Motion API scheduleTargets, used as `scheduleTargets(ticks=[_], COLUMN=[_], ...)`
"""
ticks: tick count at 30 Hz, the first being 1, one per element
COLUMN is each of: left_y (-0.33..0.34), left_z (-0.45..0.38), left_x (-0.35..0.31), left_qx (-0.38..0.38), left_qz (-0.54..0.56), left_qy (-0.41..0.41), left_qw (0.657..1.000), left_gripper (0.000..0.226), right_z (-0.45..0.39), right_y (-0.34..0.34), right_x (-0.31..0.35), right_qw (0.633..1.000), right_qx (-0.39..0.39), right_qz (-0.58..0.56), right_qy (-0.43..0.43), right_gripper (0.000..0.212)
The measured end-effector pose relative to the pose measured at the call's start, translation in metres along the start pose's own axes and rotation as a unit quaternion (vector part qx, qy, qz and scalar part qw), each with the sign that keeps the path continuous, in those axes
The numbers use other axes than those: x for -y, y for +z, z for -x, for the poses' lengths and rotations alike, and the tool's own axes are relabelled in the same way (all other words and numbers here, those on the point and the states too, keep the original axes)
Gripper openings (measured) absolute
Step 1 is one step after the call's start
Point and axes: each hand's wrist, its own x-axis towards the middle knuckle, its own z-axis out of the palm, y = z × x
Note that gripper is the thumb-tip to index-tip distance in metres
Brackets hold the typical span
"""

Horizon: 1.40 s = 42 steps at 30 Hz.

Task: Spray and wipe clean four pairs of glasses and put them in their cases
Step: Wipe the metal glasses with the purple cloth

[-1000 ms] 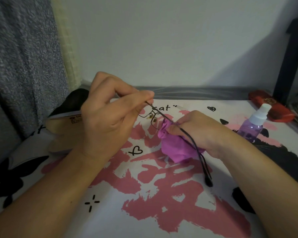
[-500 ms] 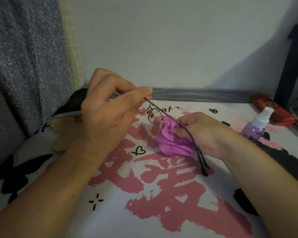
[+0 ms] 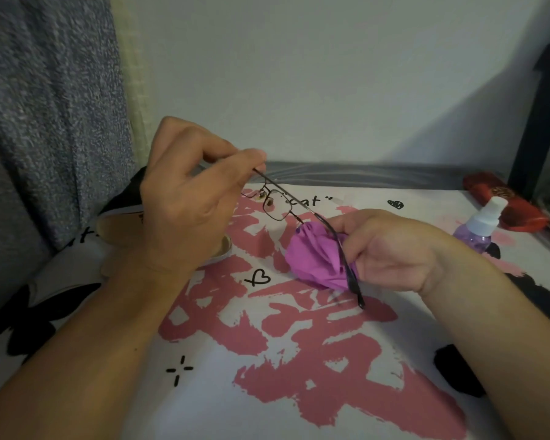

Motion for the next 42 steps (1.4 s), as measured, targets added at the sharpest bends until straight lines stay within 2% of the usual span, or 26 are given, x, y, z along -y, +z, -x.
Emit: scheduleTargets(ticks=[3,6,8,15,17,20,21,23,26,30,32,33,35,37,39,42], left_y=[0.0,0.002,0.003,0.008,0.009,0.008,0.009,0.011,0.012,0.016,0.02,0.022,0.024,0.026,0.026,0.027], left_z=[0.0,0.002,0.003,0.008,0.008,0.009,0.009,0.012,0.013,0.013,0.015,0.016,0.018,0.018,0.018,0.021], left_x=[0.004,0.004,0.001,-0.019,-0.022,-0.023,-0.022,-0.021,-0.02,-0.012,-0.007,-0.007,-0.011,-0.017,-0.017,-0.01], left_qx=[-0.002,0.002,0.004,0.051,0.051,0.029,0.021,0.007,-0.01,-0.005,0.001,0.009,0.029,0.044,0.046,0.027], left_qz=[0.005,0.022,0.032,0.101,0.112,0.133,0.145,0.167,0.19,0.212,0.24,0.249,0.262,0.265,0.269,0.295], left_qy=[-0.013,-0.035,-0.044,-0.022,-0.031,-0.069,-0.086,-0.123,-0.194,-0.269,-0.296,-0.303,-0.315,-0.316,-0.316,-0.346], left_qw=[1.0,0.999,0.999,0.993,0.992,0.988,0.985,0.978,0.962,0.939,0.925,0.92,0.912,0.91,0.909,0.89], left_gripper=[0.012,0.011,0.01,0.008,0.009,0.01,0.011,0.014,0.017,0.023,0.012,0.01,0.013,0.018,0.019,0.015], right_z=[-0.004,-0.011,-0.014,-0.011,-0.012,-0.008,-0.009,-0.011,-0.011,-0.012,-0.01,-0.008,-0.004,-0.003,-0.006,-0.009], right_y=[-0.004,-0.003,0.0,0.01,0.008,0.011,0.01,0.009,0.011,0.012,0.014,0.015,0.016,0.017,0.014,0.01], right_x=[-0.002,-0.01,-0.012,-0.009,-0.009,-0.007,-0.008,-0.01,-0.01,-0.01,-0.009,-0.009,-0.009,-0.01,-0.011,-0.011], right_qw=[1.0,0.973,0.953,0.957,0.97,0.991,0.988,0.969,0.933,0.906,0.907,0.912,0.938,0.962,0.979,0.996], right_qx=[-0.005,-0.098,-0.115,-0.16,-0.148,-0.085,-0.085,-0.137,-0.183,-0.221,-0.189,-0.161,-0.1,-0.055,-0.029,0.005], right_qz=[0.021,0.205,0.279,0.23,0.183,0.084,0.101,0.178,0.293,0.332,0.344,0.346,0.3,0.238,0.18,0.076], right_qy=[-0.01,-0.041,-0.036,-0.074,-0.068,-0.063,-0.075,-0.097,-0.103,-0.141,-0.153,-0.15,-0.139,-0.119,-0.095,-0.056], right_gripper=[0.054,0.03,0.015,0.02,0.016,0.016,0.017,0.023,0.017,0.022,0.011,0.012,0.026,0.027,0.029,0.048])
